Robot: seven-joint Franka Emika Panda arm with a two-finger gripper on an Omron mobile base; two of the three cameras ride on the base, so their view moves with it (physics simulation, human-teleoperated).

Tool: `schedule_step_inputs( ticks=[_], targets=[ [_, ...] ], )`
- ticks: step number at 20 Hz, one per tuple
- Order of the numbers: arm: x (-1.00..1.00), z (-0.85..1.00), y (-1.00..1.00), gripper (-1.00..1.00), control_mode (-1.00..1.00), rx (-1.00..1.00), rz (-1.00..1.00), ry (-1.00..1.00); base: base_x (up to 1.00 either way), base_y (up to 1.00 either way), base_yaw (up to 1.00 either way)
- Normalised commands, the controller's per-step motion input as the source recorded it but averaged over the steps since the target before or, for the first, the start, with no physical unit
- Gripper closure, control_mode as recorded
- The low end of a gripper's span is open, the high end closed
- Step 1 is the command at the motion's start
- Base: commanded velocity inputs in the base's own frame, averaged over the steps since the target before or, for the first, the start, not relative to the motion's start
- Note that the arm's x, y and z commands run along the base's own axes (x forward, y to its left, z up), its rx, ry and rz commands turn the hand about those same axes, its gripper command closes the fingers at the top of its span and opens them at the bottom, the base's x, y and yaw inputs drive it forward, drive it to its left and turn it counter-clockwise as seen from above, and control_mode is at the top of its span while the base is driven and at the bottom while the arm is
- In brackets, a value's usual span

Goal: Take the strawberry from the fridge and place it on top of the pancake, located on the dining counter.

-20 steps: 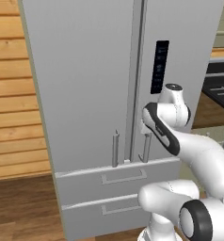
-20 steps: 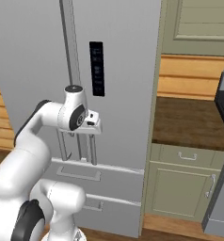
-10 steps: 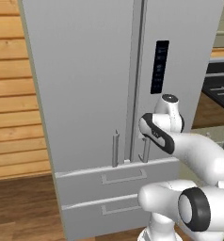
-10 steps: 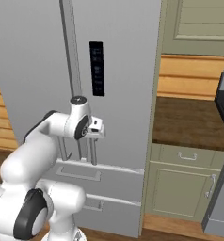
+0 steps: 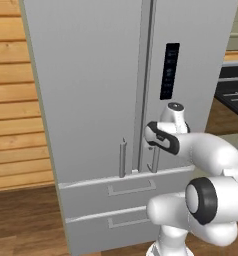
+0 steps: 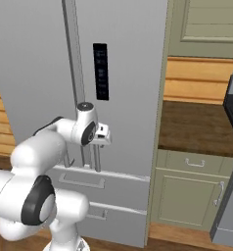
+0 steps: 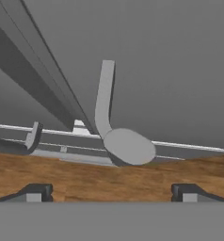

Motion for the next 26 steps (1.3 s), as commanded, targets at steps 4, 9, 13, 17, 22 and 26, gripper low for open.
schedule_step_inputs(
  ticks=[4, 9, 13, 17, 22, 26],
  targets=[
    [0.09, -0.19, 0.0, -1.0, -1.0, 0.0, 0.0, 0.0, 0.0, 0.0, 0.0],
    [0.02, 0.0, -0.09, -1.0, -1.0, 0.0, 0.0, 0.0, 0.0, 0.0, 0.0],
    [0.13, 0.0, -0.03, -1.0, -1.0, 0.0, 0.0, 0.0, 0.0, 0.0, 0.0],
    [0.29, 0.0, 0.0, -1.0, -1.0, 0.0, 0.0, 0.0, 0.0, 0.0, 0.0],
    [0.21, -0.03, 0.0, -1.0, -1.0, 0.0, 0.0, 0.0, 0.0, 0.0, 0.0],
    [0.11, -0.12, 0.0, -1.0, -1.0, 0.0, 0.0, 0.0, 0.0, 0.0, 0.0]
  ],
)
